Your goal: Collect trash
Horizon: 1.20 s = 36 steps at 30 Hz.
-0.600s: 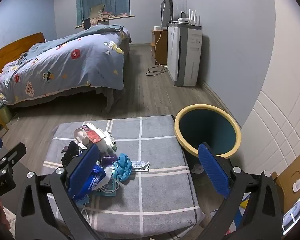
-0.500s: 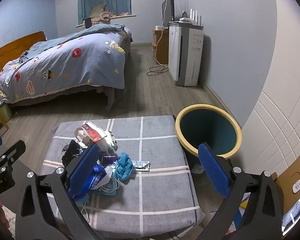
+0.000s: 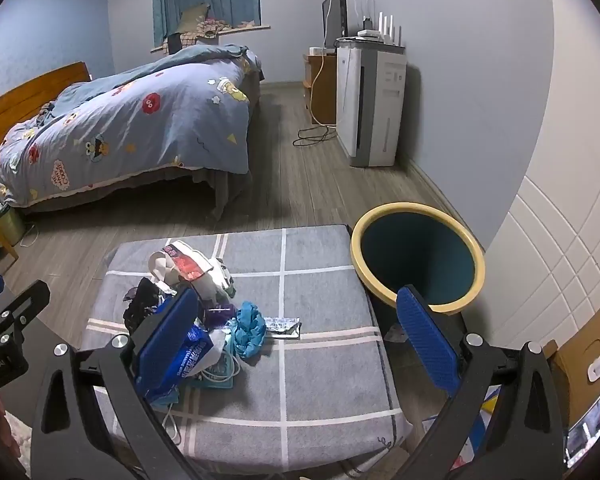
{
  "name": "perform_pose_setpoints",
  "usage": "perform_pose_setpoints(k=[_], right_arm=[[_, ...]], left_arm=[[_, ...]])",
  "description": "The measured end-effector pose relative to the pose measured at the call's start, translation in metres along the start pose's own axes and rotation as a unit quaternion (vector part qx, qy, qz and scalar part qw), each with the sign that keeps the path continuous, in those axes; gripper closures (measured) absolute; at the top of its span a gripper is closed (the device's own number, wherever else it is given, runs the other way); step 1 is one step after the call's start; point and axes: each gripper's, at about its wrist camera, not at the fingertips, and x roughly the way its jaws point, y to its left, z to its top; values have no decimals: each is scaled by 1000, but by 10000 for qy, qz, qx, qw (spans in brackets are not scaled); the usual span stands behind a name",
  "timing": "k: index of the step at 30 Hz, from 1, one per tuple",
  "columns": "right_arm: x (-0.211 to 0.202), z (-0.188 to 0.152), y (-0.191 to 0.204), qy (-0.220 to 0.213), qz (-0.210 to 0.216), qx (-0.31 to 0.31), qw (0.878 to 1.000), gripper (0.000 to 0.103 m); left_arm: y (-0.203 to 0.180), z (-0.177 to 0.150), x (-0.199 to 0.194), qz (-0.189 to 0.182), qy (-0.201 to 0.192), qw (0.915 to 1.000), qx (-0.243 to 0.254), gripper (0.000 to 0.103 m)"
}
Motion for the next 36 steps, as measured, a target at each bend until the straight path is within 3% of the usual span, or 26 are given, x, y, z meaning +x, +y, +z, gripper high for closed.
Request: perform_pose_setpoints(k=[36], right_arm=[[2,0,1,60,-11,5,10000,5]], left_arm=[[4,-2,8,-12,75,10000,-41,4]])
